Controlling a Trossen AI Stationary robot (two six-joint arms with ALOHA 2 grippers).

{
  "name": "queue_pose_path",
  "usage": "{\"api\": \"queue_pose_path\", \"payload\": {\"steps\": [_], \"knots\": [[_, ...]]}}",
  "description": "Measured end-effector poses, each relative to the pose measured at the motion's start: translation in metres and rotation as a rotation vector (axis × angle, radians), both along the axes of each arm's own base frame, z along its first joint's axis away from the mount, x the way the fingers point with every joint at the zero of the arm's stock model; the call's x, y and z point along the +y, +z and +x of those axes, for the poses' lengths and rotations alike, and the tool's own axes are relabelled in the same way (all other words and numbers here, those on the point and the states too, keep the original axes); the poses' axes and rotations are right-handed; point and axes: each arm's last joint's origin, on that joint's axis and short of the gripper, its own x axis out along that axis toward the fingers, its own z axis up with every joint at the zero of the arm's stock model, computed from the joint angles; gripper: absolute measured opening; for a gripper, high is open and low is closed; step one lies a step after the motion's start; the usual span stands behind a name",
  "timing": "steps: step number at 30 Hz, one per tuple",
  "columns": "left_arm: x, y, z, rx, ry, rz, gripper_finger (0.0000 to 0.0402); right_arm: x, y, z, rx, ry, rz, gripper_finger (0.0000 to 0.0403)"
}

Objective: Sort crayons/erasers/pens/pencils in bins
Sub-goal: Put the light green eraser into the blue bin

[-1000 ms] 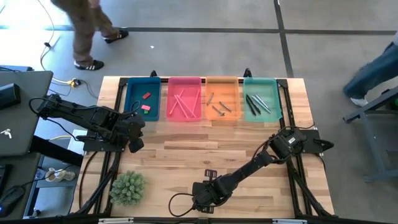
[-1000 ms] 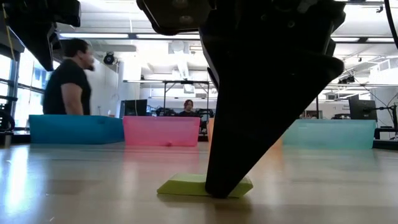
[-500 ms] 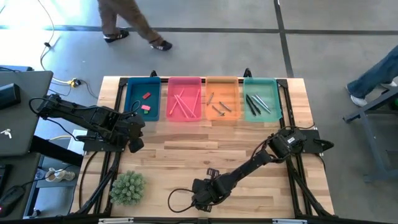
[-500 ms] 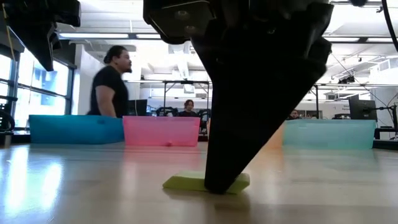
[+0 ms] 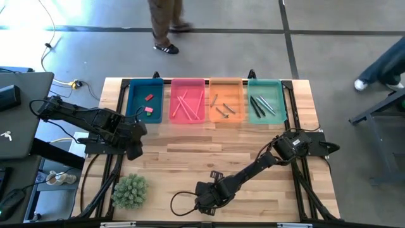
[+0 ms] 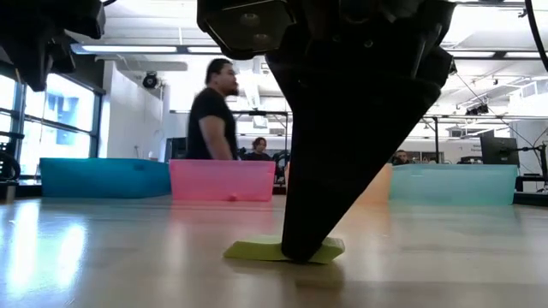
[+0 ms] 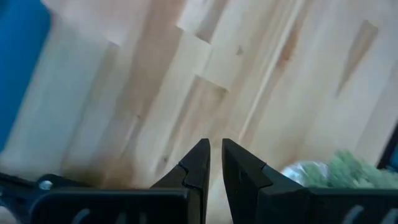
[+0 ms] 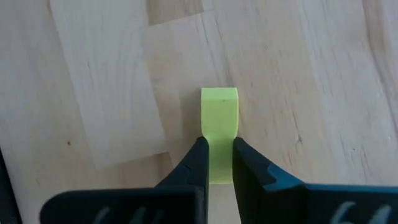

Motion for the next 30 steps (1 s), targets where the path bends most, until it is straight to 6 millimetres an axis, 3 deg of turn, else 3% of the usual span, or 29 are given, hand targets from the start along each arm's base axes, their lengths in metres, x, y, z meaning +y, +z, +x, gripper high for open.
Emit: {"api": "queue_pose_path", "payload": {"steps": [8, 16, 30], "knots": [[-0.004, 0.000, -0.001, 0.011, -0.113, -0.115, 0.0030, 0.005, 0.013, 0.006, -0.032, 0.002, 0.012, 0.0023], [-0.004, 0.000, -0.001, 0.002, -0.188, -0.098, 0.0036, 0.005, 0.033, 0.017, -0.121, -0.073, 0.024, 0.0023], [-0.004, 0.001, 0.002, -0.027, -0.171, -0.085, 0.0161, -0.019, 0.073, 0.041, -0.324, -0.232, -0.074, 0.0023]]}}
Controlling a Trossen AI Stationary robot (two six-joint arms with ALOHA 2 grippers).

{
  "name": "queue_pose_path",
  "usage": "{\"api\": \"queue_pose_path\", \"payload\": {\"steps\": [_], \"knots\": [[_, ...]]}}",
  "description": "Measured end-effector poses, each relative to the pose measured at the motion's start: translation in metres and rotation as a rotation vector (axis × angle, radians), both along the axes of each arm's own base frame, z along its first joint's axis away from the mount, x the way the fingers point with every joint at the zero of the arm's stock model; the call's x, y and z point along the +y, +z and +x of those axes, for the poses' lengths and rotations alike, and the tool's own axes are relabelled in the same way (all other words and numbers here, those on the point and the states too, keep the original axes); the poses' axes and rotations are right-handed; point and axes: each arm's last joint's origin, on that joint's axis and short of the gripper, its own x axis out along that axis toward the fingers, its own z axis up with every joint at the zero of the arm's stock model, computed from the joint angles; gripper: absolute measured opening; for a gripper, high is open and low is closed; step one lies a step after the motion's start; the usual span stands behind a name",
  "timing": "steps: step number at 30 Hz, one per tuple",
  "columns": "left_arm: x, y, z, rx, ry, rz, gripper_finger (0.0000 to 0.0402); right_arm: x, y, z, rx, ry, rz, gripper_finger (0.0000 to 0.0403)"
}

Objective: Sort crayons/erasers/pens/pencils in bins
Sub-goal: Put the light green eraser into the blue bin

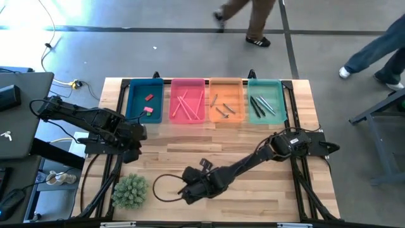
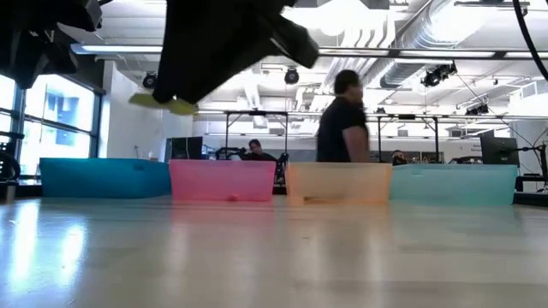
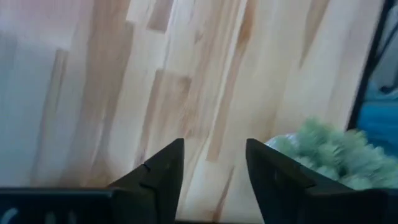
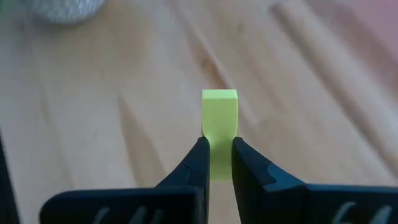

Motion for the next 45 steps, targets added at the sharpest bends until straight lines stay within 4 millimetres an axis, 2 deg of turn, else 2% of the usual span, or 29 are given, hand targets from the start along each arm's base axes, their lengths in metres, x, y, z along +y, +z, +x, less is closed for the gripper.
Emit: {"api": "queue_pose_path", "payload": {"steps": [11, 16, 22, 34, 40, 45], "knots": [[-0.003, 0.009, 0.018, -0.185, 0.115, -0.095, 0.0161, -0.029, 0.038, 0.020, -0.108, 0.001, -0.153, 0.0024], [-0.004, 0.016, 0.028, -0.293, 0.174, -0.140, 0.0162, -0.039, 0.057, 0.026, -0.133, 0.050, -0.239, 0.0024], [-0.003, 0.025, 0.037, -0.421, 0.281, -0.156, 0.0163, -0.051, 0.071, 0.030, -0.123, 0.119, -0.333, 0.0024], [-0.003, 0.029, 0.044, -0.476, 0.375, -0.196, 0.0163, -0.064, 0.074, 0.036, -0.096, 0.199, -0.443, 0.0024], [-0.003, 0.026, 0.049, -0.456, 0.389, -0.199, 0.0163, -0.063, 0.083, 0.044, -0.181, 0.235, -0.487, 0.0024], [-0.004, 0.024, 0.052, -0.451, 0.385, -0.188, 0.0161, -0.064, 0.083, 0.045, -0.179, 0.240, -0.495, 0.0024]]}}
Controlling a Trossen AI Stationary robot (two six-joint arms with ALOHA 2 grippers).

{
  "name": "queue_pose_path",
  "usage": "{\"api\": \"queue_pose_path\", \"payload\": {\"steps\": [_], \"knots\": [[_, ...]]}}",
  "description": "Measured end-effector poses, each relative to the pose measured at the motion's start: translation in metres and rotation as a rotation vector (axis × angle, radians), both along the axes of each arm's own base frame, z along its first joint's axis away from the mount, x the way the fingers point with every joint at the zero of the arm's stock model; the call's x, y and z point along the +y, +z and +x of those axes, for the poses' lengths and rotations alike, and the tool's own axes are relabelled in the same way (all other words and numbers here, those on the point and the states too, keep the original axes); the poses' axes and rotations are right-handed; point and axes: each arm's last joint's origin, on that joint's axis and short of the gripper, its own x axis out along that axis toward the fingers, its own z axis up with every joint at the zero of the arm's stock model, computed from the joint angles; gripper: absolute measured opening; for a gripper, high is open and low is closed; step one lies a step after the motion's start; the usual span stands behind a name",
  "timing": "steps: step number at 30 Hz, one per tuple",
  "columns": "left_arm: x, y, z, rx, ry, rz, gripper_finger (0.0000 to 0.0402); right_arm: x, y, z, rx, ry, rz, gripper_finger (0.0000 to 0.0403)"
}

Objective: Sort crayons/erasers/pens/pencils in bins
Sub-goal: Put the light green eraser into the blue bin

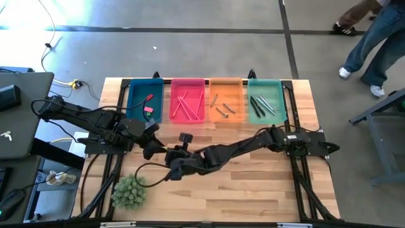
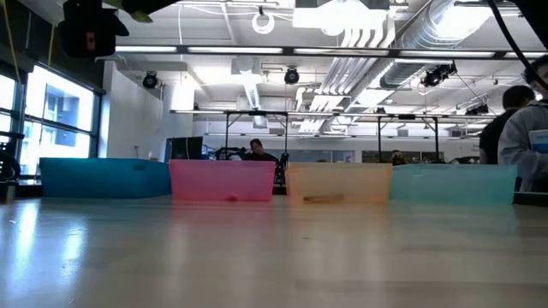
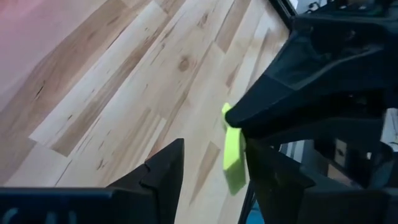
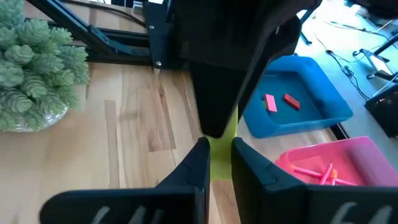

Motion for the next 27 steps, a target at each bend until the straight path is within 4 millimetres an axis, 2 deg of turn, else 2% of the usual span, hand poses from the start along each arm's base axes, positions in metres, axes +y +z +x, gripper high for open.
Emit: {"api": "queue_pose_path", "payload": {"steps": [4, 17, 22, 27], "knots": [[-0.0001, -0.0002, 0.0009, -0.001, 0.000, 0.001, 0.0140, -0.0003, -0.0005, -0.0003, 0.007, 0.000, -0.002, 0.0024], [-0.0004, 0.0013, 0.0021, -0.030, -0.045, 0.051, 0.0013, -0.0028, -0.0009, 0.0004, 0.014, 0.008, 0.009, 0.0024], [-0.0003, 0.0015, 0.0022, -0.036, -0.060, 0.074, 0.0009, -0.0028, -0.0009, 0.0004, 0.002, -0.008, 0.032, 0.0035], [0.0004, 0.0017, 0.0024, -0.042, -0.059, 0.112, 0.0011, -0.0038, -0.0008, 0.0006, -0.028, -0.055, 0.078, 0.0090]]}}
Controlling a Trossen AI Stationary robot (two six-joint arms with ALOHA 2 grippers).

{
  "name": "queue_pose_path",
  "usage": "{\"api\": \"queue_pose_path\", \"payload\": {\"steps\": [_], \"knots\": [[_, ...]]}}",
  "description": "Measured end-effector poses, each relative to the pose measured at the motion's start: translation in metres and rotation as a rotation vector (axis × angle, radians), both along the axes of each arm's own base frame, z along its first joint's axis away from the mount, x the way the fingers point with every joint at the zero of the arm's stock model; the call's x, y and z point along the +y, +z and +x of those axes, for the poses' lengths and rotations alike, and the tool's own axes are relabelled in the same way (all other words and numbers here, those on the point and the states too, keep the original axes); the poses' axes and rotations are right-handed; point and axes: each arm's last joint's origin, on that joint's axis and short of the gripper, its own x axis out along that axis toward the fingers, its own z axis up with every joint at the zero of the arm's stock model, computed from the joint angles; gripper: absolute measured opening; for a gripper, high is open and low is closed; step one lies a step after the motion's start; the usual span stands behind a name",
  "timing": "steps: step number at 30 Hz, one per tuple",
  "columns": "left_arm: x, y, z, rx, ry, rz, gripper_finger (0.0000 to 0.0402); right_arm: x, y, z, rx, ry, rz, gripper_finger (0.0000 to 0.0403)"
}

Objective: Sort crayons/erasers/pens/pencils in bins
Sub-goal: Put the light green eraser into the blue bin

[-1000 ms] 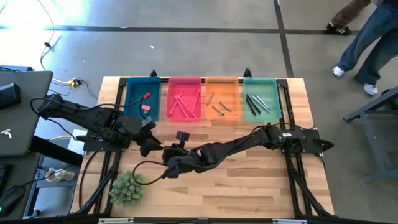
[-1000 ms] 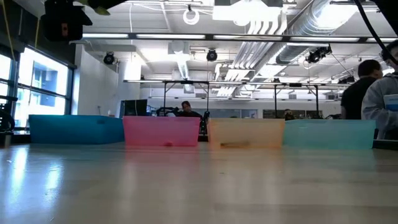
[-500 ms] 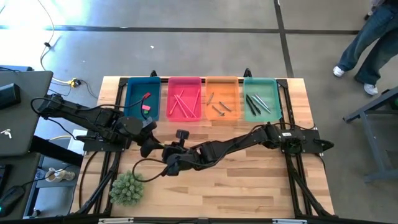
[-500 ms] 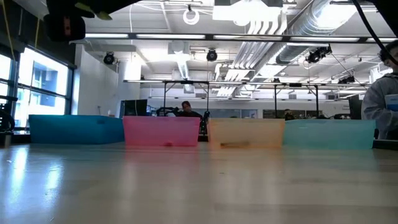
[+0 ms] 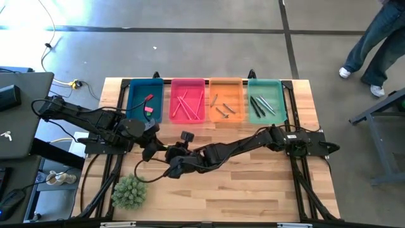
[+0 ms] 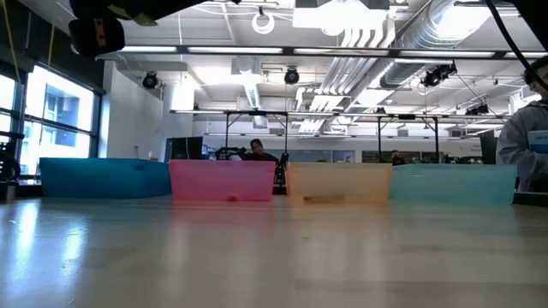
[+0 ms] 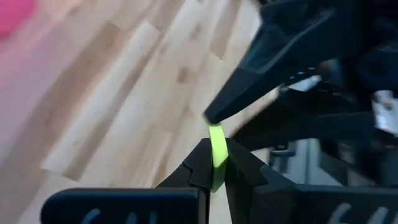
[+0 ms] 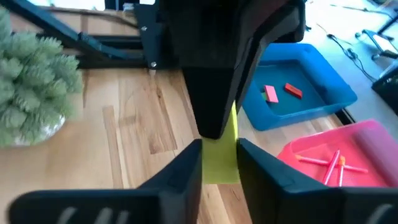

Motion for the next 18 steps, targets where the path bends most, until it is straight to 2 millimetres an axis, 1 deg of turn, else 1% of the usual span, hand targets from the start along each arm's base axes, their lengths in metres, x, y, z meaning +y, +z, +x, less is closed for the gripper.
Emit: {"api": "queue_pose_path", "payload": {"steps": [4, 7, 10, 18], "knots": [[0.005, -0.005, -0.004, 0.056, 0.042, 0.082, 0.0010, -0.001, 0.000, -0.001, -0.011, -0.035, 0.010, 0.0134], [0.013, -0.008, -0.009, 0.110, 0.079, 0.145, 0.0010, -0.004, 0.006, -0.003, -0.033, -0.062, 0.032, 0.0154], [0.024, -0.009, -0.014, 0.149, 0.121, 0.211, 0.0010, -0.011, 0.010, -0.002, -0.051, -0.091, 0.040, 0.0161], [0.060, -0.010, -0.026, 0.235, 0.208, 0.335, 0.0010, -0.037, 0.018, 0.000, -0.060, -0.146, 0.037, 0.0160]]}}
